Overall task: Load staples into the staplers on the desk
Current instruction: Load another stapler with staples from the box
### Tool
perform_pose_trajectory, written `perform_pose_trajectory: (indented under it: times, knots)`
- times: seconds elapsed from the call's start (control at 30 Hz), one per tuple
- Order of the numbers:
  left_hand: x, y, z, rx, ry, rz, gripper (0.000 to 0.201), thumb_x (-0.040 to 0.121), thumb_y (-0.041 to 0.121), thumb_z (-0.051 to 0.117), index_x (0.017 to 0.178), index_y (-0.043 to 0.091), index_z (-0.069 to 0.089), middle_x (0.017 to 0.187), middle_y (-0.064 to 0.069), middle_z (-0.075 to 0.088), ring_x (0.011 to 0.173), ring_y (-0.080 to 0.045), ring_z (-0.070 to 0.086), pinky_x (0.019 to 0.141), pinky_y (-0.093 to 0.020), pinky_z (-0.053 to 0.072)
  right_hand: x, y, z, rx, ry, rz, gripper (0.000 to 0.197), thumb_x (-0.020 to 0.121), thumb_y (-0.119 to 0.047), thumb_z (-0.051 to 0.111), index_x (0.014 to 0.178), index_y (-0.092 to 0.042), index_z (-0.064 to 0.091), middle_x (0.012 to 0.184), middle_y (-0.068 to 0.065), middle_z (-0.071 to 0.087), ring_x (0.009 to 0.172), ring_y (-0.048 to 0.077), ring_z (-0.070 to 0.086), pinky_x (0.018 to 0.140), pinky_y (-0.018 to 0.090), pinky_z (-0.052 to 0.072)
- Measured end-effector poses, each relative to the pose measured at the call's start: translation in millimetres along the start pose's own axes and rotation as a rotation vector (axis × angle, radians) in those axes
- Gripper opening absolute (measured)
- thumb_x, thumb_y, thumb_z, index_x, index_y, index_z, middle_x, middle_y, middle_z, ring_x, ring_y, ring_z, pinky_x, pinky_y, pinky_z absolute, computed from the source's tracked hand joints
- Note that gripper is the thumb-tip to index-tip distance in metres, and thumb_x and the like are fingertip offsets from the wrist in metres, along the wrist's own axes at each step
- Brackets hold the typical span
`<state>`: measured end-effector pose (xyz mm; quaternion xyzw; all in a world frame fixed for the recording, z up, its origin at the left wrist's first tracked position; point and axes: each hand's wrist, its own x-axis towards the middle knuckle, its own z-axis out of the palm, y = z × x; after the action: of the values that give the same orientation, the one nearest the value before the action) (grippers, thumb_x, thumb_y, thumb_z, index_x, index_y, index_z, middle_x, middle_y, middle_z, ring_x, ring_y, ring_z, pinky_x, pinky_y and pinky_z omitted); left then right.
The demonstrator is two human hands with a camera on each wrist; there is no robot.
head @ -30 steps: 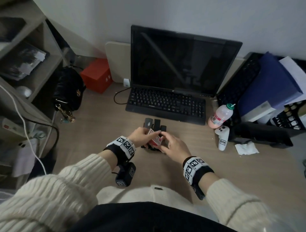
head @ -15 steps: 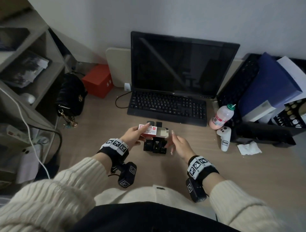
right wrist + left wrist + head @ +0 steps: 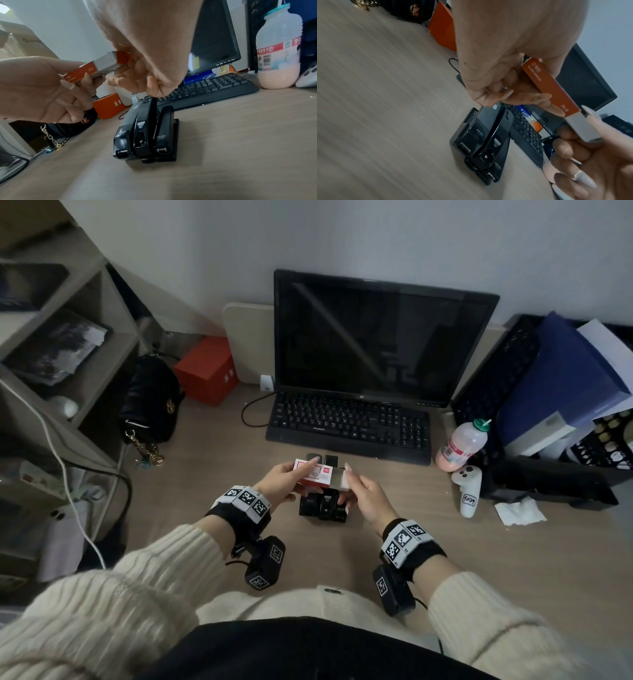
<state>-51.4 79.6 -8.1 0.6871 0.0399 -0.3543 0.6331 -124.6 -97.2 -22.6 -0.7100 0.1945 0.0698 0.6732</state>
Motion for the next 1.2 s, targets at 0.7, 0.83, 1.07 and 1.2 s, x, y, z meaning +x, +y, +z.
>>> perform_pose_trajectory:
  times: [0.7, 0.83, 1.07, 1.2]
  knots:
    - [3, 2, 13, 0.021, -0.105, 0.05, 0.034, 0.088, 0.043, 0.068, 0.104, 0.014, 0.067, 0.089, -0.002, 0.073, 0.062, -0.008, 0.061, 0.057, -0.019, 0.046, -6, -4, -2, -0.06, 0.081, -0.053, 0.052, 0.094, -0.043, 0.053, 0.091, 0.007, 0.063, 0.057, -0.002, 0.046, 0.05, 0.009, 0.042, 0.049, 0.019, 0.037]
    - [5, 1, 16, 0.019, -0.12, 0.053, 0.03, 0.089, 0.039, 0.067, 0.103, 0.013, 0.065, 0.087, -0.001, 0.071, 0.061, -0.008, 0.061, 0.061, -0.02, 0.048, -6, -5, 2, -0.1, 0.065, -0.081, 0.055, 0.094, -0.046, 0.052, 0.09, 0.007, 0.063, 0.06, 0.003, 0.047, 0.054, 0.011, 0.043, 0.05, 0.019, 0.038]
    - [4, 3, 14, 0.022, -0.178, 0.052, 0.031, 0.091, 0.038, 0.065, 0.105, 0.011, 0.064, 0.086, -0.003, 0.068, 0.062, -0.008, 0.06, 0.062, -0.022, 0.045, -10, -9, 0, -0.092, 0.024, -0.095, 0.08, 0.078, -0.064, 0.054, 0.093, 0.015, 0.057, 0.067, 0.01, 0.048, 0.06, 0.018, 0.045, 0.057, 0.026, 0.039]
    - [3, 2, 11, 0.046, -0.23, 0.033, 0.029, 0.093, 0.038, 0.061, 0.105, 0.012, 0.063, 0.088, -0.008, 0.067, 0.059, -0.009, 0.056, 0.058, -0.021, 0.041, -13, -10, 0, -0.099, -0.013, -0.107, 0.079, 0.077, -0.062, 0.054, 0.091, 0.016, 0.059, 0.069, 0.011, 0.047, 0.062, 0.021, 0.043, 0.059, 0.029, 0.038]
